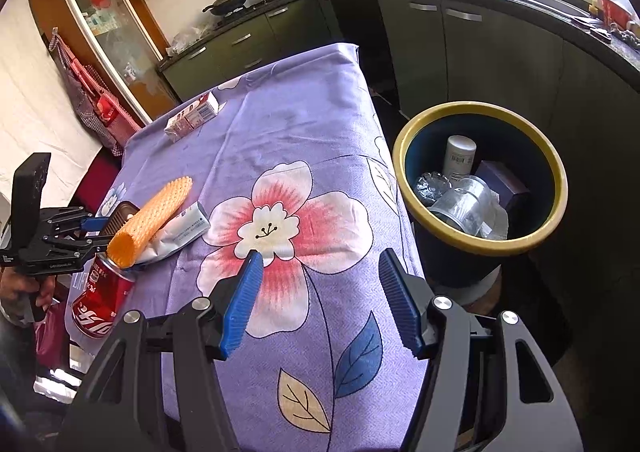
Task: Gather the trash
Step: 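Grasp the brown plastic tray by its rim with the left gripper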
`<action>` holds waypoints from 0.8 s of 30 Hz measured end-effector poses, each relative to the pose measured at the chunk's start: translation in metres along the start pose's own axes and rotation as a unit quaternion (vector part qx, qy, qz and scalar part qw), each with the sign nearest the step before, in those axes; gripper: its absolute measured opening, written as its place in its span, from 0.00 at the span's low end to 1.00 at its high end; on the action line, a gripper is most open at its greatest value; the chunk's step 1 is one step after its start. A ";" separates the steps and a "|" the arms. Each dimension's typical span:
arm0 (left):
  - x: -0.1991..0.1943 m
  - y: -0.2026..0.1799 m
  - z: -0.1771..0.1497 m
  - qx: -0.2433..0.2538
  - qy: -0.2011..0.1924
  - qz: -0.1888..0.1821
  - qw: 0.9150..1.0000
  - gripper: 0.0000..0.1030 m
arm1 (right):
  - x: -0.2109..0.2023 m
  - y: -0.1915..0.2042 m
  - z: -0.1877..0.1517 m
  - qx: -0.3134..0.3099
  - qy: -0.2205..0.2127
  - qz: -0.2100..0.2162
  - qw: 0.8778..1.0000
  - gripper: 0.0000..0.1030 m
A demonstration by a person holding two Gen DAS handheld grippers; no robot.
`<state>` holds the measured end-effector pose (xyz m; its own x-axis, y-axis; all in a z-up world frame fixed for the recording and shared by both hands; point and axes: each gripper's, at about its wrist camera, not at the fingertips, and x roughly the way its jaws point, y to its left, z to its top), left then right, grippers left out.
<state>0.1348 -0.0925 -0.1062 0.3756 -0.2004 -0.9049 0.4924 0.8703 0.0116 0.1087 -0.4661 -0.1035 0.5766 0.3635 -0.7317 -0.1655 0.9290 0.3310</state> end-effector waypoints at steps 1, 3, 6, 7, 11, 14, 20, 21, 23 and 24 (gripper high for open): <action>0.000 0.000 0.000 0.000 0.001 0.000 1.000 0.29 | -0.001 0.000 0.000 0.000 -0.001 0.000 1.000 0.58; 0.000 0.000 0.000 0.001 0.002 0.000 1.000 0.24 | -0.001 0.000 0.000 0.000 -0.003 0.000 1.000 0.58; -0.003 -0.001 0.000 0.005 -0.003 0.007 1.000 0.23 | 0.000 -0.001 0.000 0.002 -0.001 0.000 1.000 0.58; -0.005 -0.001 0.000 0.007 -0.005 0.009 1.000 0.23 | 0.001 -0.001 0.000 0.003 -0.001 0.001 1.000 0.58; -0.015 0.000 0.001 0.009 -0.016 0.014 1.000 0.23 | 0.002 -0.002 0.000 0.005 0.000 0.002 1.000 0.58; -0.026 0.001 0.003 0.008 -0.028 0.018 0.999 0.23 | 0.002 -0.004 0.000 0.006 0.000 0.003 1.000 0.58; -0.049 -0.010 0.016 0.030 -0.050 0.017 0.998 0.18 | 0.000 -0.007 -0.001 0.009 -0.005 0.003 1.000 0.58; -0.053 -0.014 0.020 0.036 -0.054 0.016 0.998 0.18 | -0.001 -0.008 -0.002 0.011 -0.006 0.003 1.000 0.58; -0.057 -0.021 0.030 0.047 -0.062 0.012 0.997 0.18 | -0.003 -0.012 -0.003 0.015 -0.009 0.001 1.000 0.58; -0.059 -0.025 0.035 0.054 -0.065 0.013 0.996 0.18 | -0.003 -0.014 -0.004 0.017 -0.010 0.001 1.000 0.58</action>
<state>0.1283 -0.1181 -0.0380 0.4838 -0.2418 -0.8411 0.5603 0.8239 0.0854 0.1062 -0.4804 -0.1078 0.5919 0.3639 -0.7192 -0.1390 0.9250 0.3536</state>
